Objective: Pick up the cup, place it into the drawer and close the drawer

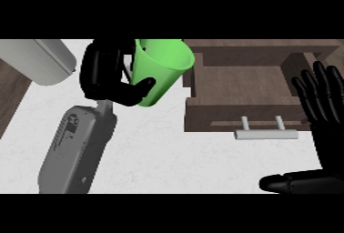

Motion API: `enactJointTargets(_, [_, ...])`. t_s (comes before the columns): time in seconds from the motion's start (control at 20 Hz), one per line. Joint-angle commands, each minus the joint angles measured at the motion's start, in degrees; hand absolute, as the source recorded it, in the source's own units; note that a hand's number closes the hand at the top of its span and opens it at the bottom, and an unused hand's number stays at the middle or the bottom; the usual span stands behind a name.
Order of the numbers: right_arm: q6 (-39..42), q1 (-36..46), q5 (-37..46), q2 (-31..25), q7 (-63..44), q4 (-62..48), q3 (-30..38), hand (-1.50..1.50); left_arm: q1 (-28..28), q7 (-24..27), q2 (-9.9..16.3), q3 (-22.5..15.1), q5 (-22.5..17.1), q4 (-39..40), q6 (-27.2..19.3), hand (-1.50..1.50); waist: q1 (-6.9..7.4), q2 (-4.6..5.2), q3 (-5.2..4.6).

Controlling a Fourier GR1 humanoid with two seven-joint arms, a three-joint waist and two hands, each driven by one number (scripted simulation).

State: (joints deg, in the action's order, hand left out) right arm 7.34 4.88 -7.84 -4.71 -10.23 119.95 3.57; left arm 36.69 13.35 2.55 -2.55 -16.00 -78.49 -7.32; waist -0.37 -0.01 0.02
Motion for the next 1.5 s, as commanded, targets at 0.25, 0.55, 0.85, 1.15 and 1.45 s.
enactJointTargets(0.25, [0.17, 3.77, -1.96, -1.78, -0.99, -4.69, 3.46, -1.5, 12.85, -5.93, -2.12, -0.74, 4.72, 7.37, -5.29, 1.5, 0.0, 0.08, 0.0])
enactJointTargets(0.55, [1.91, -1.08, -1.91, -0.57, 2.68, -2.36, 2.03, -1.5, 19.05, -5.14, -1.08, 0.86, 4.39, 17.18, -4.38, 1.5, -0.21, 0.1, 0.0])
enactJointTargets(0.85, [3.82, 0.39, -4.37, -3.16, 1.86, -3.49, 4.59, -1.5, 25.88, -6.13, -2.53, -8.88, -0.98, 22.18, -16.1, 1.5, -0.79, 0.07, 0.02])
enactJointTargets(1.15, [1.19, 2.72, -1.7, -1.04, 0.73, -3.14, 1.7, -1.5, 32.0, 3.35, -2.54, -8.32, -5.31, 39.6, -15.02, 1.5, -1.78, 0.51, 0.01])
enactJointTargets(1.45, [2.34, 1.73, -1.31, -1.29, 3.88, -5.12, 2.34, -1.5, 33.9, 5.64, -2.54, -14.63, -12.22, 45.7, -15.63, 1.5, -2.49, 0.57, 0.03])
